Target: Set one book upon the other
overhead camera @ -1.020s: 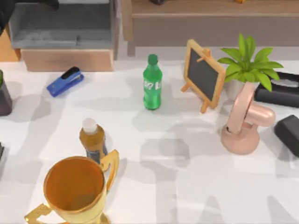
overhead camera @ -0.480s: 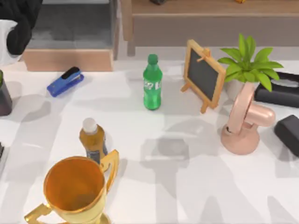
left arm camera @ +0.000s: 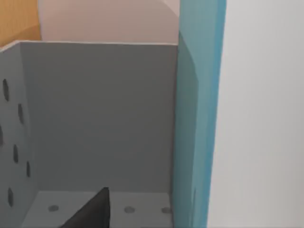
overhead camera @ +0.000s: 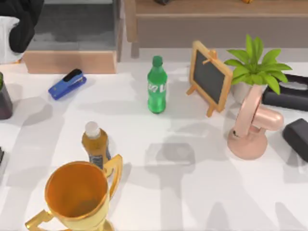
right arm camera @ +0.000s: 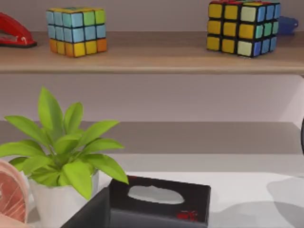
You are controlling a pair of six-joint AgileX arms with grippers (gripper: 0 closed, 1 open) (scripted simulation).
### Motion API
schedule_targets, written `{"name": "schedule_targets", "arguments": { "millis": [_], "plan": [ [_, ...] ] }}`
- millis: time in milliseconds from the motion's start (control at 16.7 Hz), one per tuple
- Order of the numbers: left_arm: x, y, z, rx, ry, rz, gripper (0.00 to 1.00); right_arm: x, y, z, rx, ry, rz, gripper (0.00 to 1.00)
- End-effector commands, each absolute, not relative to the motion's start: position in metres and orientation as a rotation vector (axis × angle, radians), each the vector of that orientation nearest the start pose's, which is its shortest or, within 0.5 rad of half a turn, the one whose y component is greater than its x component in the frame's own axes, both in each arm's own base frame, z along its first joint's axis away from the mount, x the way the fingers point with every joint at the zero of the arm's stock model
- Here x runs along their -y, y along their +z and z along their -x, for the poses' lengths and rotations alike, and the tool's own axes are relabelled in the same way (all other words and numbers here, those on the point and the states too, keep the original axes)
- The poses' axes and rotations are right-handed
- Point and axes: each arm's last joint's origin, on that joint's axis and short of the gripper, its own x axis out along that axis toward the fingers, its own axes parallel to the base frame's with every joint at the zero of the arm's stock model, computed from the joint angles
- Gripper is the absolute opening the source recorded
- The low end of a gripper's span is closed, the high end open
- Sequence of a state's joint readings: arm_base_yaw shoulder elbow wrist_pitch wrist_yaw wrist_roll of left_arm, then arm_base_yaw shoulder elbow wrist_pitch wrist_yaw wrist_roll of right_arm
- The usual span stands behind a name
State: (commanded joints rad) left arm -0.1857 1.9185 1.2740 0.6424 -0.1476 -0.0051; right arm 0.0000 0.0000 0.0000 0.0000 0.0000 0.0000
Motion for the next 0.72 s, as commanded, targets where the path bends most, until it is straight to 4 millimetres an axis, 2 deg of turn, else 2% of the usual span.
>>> {"name": "schedule_targets", "arguments": {
  "millis": [300,540,720],
  "plan": [
    [0.075,0.248,-0.462,-0.004,-0.017,0.019,1.0,0.001,0.16,-0.106,0.0,0.0,0.0,1.0],
    [0.075,0.248,-0.464,-0.004,-0.017,0.019,1.0,0.001,0.16,-0.106,0.0,0.0,0.0,1.0],
    [0.075,0.248,-0.464,-0.004,-0.017,0.019,0.77,0.001,0.16,-0.106,0.0,0.0,0.0,1.0]
  ]
}}
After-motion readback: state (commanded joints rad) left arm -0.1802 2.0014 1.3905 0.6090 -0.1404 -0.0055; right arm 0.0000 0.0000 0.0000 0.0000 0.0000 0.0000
